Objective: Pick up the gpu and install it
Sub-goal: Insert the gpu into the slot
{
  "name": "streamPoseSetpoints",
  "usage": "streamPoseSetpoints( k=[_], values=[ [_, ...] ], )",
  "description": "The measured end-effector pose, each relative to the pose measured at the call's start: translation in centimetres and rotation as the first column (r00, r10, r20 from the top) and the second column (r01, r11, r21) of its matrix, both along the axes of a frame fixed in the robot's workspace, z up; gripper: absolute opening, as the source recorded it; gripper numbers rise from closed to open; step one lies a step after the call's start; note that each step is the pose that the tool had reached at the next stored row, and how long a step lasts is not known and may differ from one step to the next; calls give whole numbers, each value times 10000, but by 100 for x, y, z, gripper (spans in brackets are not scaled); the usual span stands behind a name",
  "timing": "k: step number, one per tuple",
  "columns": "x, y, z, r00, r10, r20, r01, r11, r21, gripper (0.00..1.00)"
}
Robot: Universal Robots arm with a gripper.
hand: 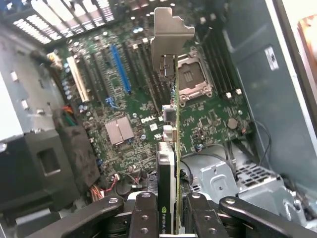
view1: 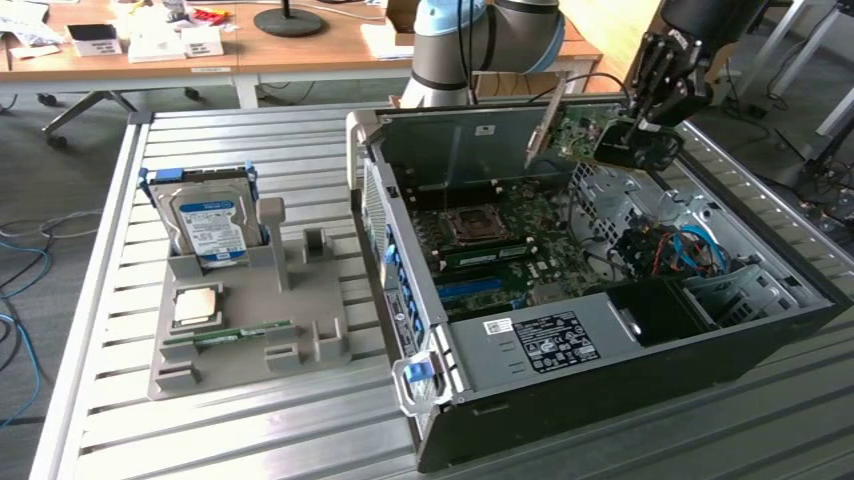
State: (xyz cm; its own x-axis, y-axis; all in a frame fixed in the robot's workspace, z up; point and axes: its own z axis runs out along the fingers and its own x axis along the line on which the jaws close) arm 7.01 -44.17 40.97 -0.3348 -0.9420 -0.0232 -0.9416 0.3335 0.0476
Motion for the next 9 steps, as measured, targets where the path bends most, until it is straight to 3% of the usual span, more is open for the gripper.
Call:
streamPoseSetpoints(
  k=[4,9],
  values=[
    [0,0,-1,9973,734,0,-734,9973,0,27],
    [0,0,-2,9867,1627,0,-1627,9867,0,27]
  ],
)
